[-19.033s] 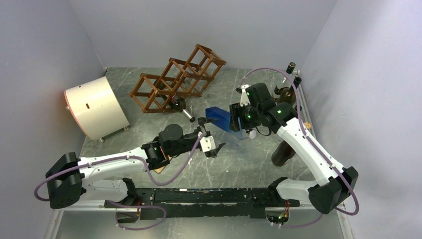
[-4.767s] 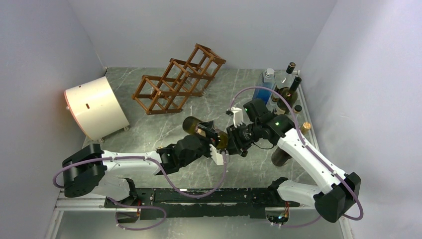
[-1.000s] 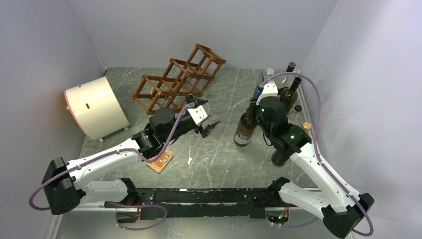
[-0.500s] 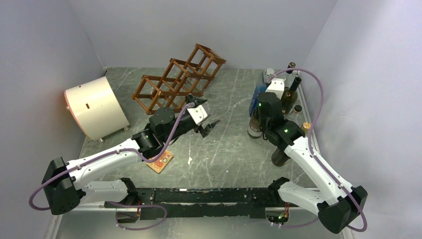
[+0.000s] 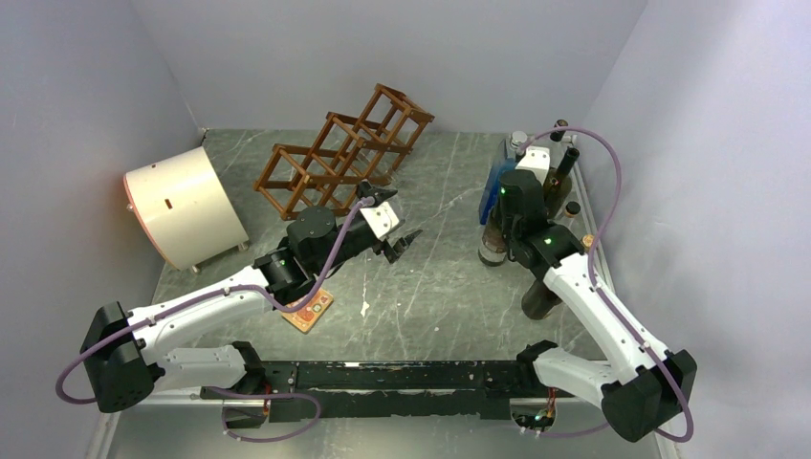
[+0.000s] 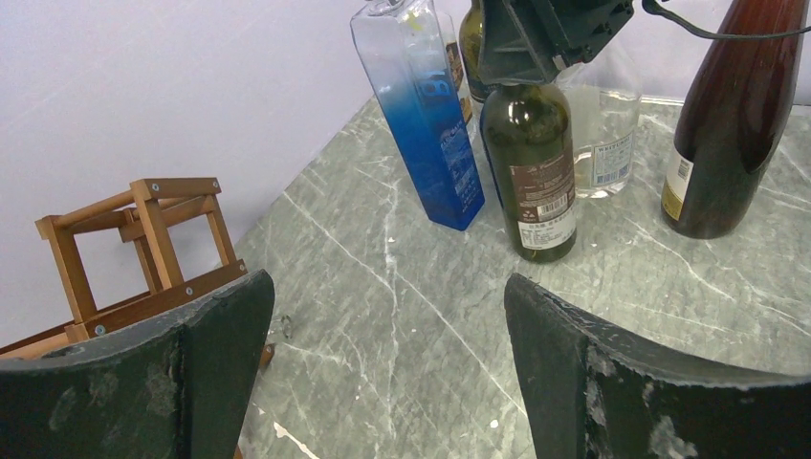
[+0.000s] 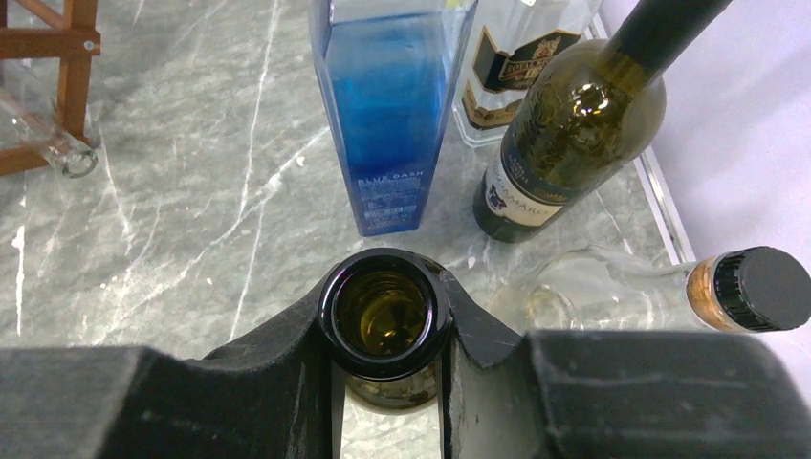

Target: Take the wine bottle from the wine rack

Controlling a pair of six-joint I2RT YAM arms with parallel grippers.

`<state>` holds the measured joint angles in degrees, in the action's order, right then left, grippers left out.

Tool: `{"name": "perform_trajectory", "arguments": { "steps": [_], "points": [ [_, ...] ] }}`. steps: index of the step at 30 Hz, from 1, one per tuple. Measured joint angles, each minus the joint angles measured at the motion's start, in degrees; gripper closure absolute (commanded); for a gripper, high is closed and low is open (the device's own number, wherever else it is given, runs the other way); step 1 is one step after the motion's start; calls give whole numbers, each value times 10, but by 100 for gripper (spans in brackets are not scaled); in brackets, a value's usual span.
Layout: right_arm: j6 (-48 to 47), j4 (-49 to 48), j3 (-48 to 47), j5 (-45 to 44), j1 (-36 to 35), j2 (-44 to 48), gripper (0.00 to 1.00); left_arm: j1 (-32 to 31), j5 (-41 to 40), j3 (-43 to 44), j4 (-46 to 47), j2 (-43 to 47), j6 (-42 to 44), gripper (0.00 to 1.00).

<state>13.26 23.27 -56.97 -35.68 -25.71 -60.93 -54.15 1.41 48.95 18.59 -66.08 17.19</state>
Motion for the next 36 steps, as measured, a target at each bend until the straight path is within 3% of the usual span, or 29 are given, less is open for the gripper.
{"name": "perform_trajectory", "arguments": {
  "steps": [25, 36],
  "points": [
    [-6, -7, 25, 7, 0, 17, 99, 0, -1, 0, 0, 0, 0, 7],
    [-4, -14, 33, 3, 0, 23, 56, 0, -1, 0, 0, 0, 0, 7]
  ]
}}
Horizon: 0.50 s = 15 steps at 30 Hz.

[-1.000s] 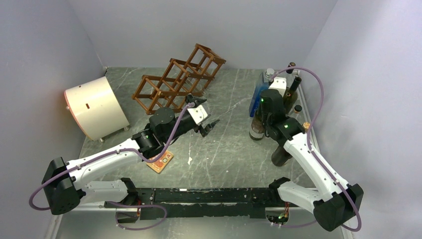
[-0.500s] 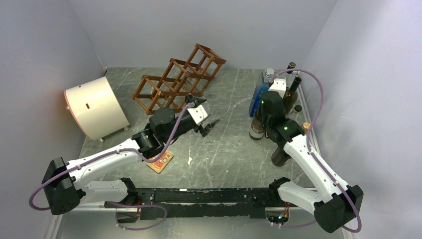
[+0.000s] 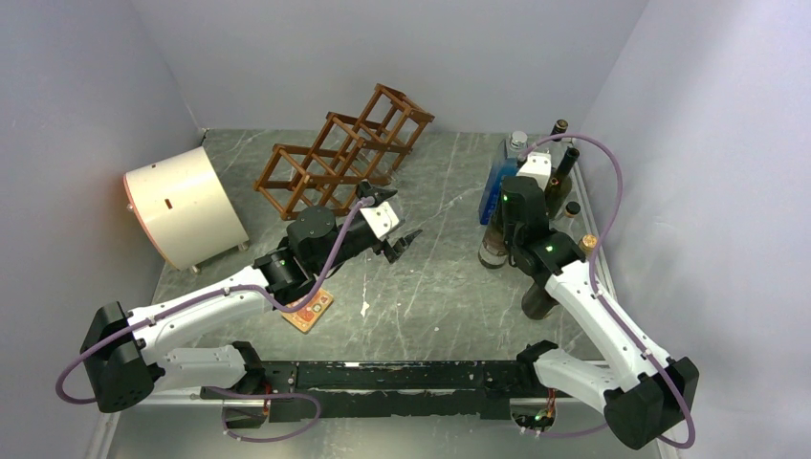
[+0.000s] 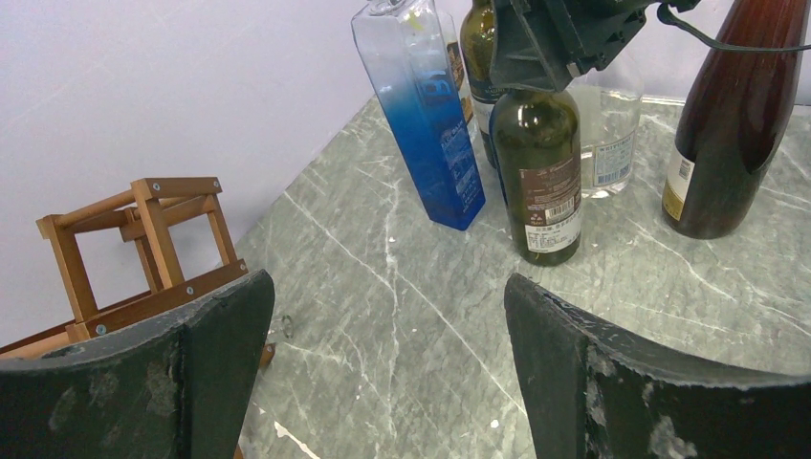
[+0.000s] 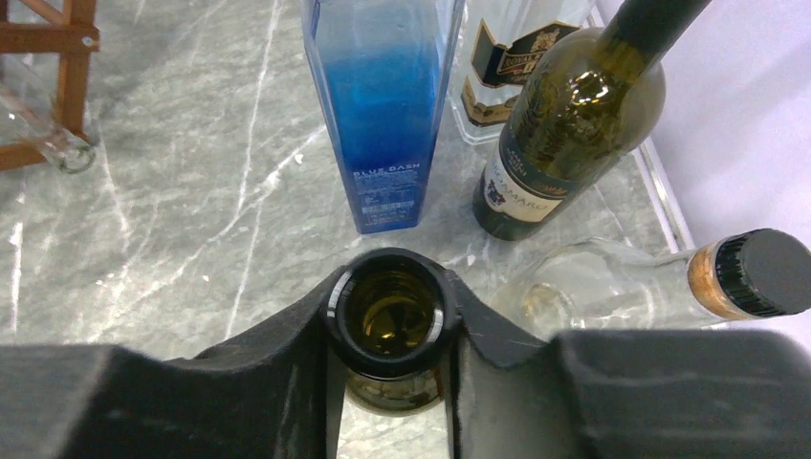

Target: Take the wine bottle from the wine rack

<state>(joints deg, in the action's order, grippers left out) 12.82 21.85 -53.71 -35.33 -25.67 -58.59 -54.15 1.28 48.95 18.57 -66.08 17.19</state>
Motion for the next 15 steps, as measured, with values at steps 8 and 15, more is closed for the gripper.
{"name": "perform_trajectory", "arguments": {
  "steps": [8, 15],
  "points": [
    [-5, -1, 1, 0, 1, 12, 45, 0, 0, 0, 0, 0, 0, 7],
    [-9, -1, 1, 6, 1, 16, 34, 0, 0, 0, 0, 0, 0, 7]
  ]
}}
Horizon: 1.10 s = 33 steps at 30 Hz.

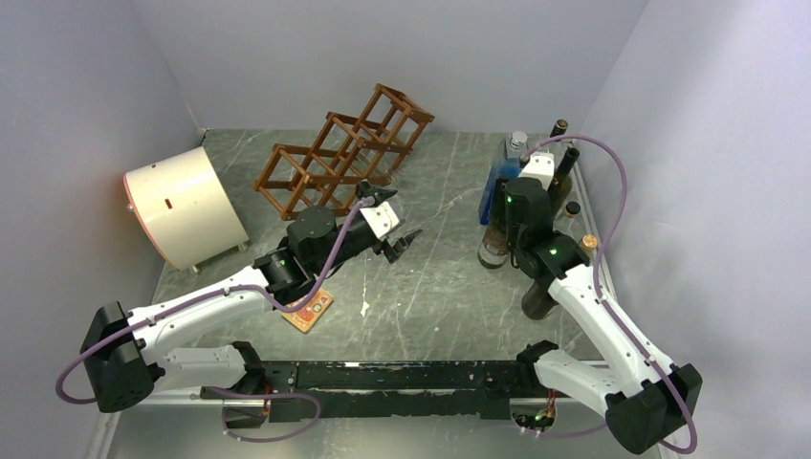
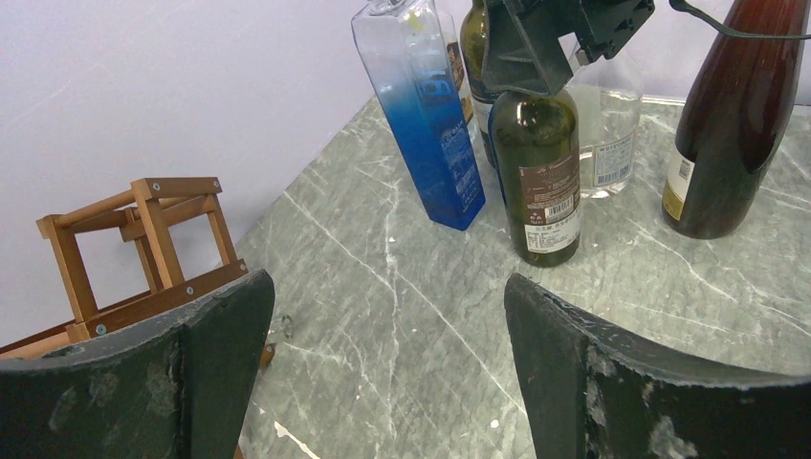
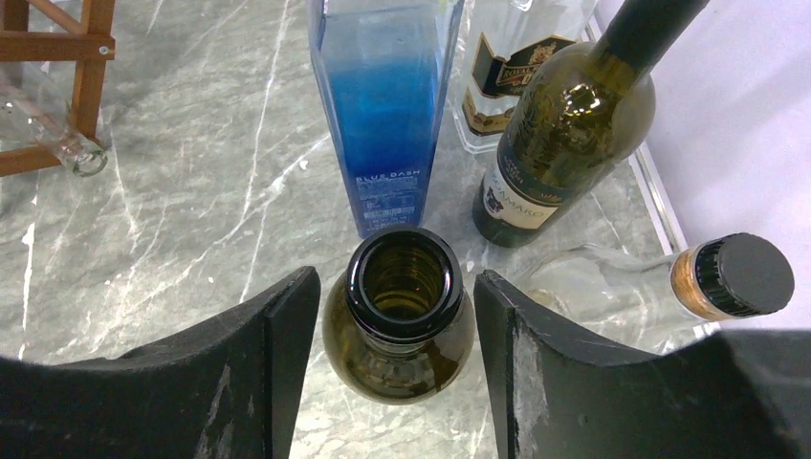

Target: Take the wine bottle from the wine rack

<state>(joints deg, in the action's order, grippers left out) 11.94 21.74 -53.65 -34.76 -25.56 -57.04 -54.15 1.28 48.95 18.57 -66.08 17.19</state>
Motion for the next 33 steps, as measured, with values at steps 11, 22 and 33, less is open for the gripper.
{"name": "perform_trajectory", "arguments": {
  "steps": [11, 22, 33],
  "points": [
    [-13, 13, -36, 21, 0, 17, 26, 3, 0, 0, 0, 0, -1, 7],
    [-57, 27, -91, 55, 0, 44, 14, 73, 5, 0, 3, 1, -31, 7],
    [-86, 33, -128, 152, 0, 87, 0, 277, 37, 1, 18, 54, -91, 7]
  ]
}}
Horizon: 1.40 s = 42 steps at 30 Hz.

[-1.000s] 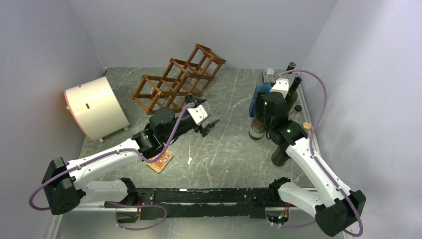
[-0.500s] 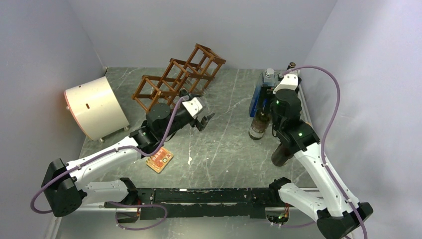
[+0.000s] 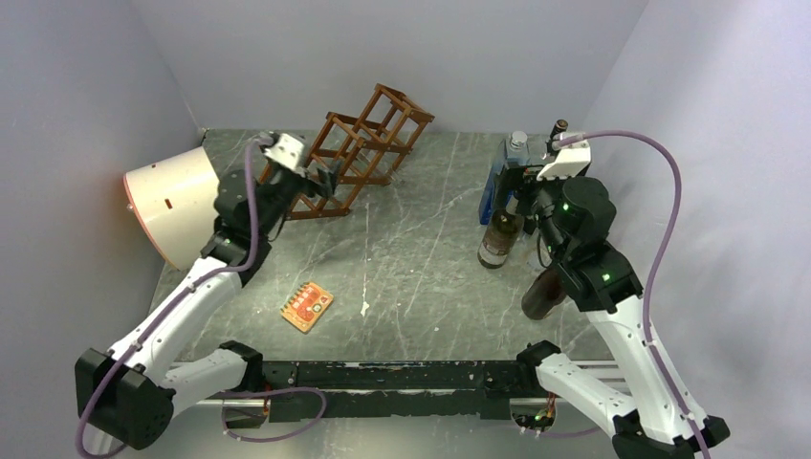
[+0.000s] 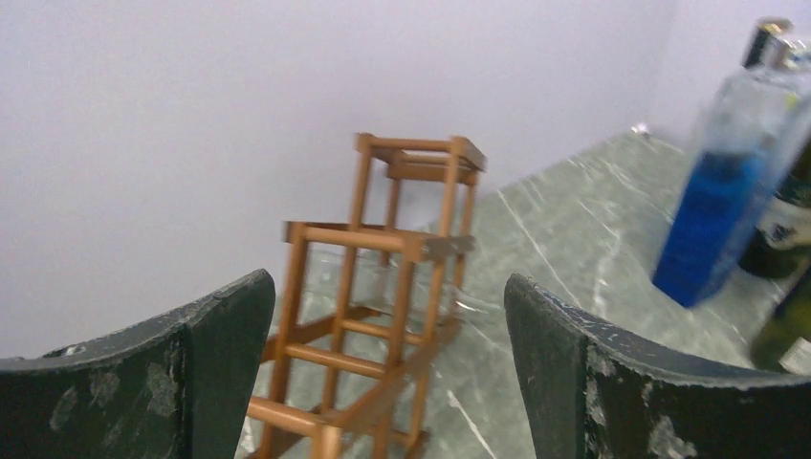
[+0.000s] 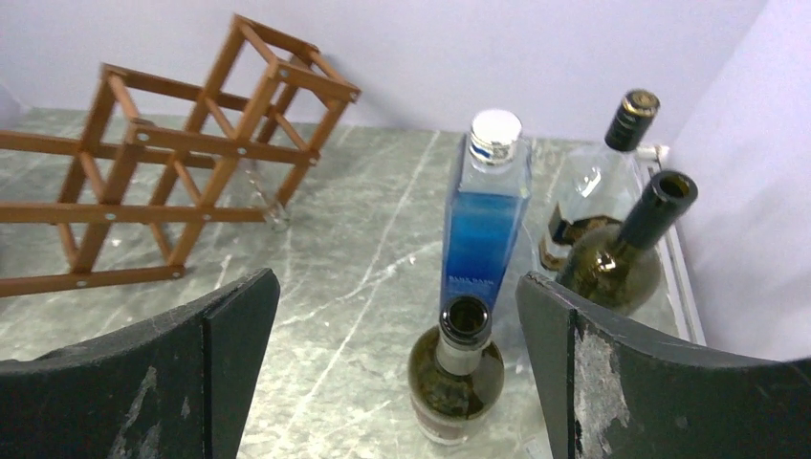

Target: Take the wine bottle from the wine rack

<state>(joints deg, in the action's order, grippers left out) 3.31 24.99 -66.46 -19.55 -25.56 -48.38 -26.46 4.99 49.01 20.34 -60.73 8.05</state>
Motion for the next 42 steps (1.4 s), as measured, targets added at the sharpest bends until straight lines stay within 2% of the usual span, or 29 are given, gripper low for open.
{"name": "perform_trajectory", "arguments": {
  "steps": [3, 8, 17, 25, 34, 42],
  "points": [
    [-9, 0, -14, 28, 0, 6, 0, 50, 17, 18, -2, 8, -26, 7],
    [-17, -2, -34, 58, 0, 12, 0, 103, 37, 104, -42, 9, -61, 7],
    [-24, -7, -48, 60, 0, 22, 0, 202, 17, 216, -151, 68, -92, 7],
    [-6, -7, -59, 32, 0, 22, 0, 210, 23, 210, -187, 122, -92, 7],
    [25, -7, -59, -72, 0, 47, 0, 210, 44, 170, -194, 160, -79, 7],
    [15, -9, -65, -67, 0, 56, 0, 210, 47, 161, -196, 174, -69, 7]
  ]
}}
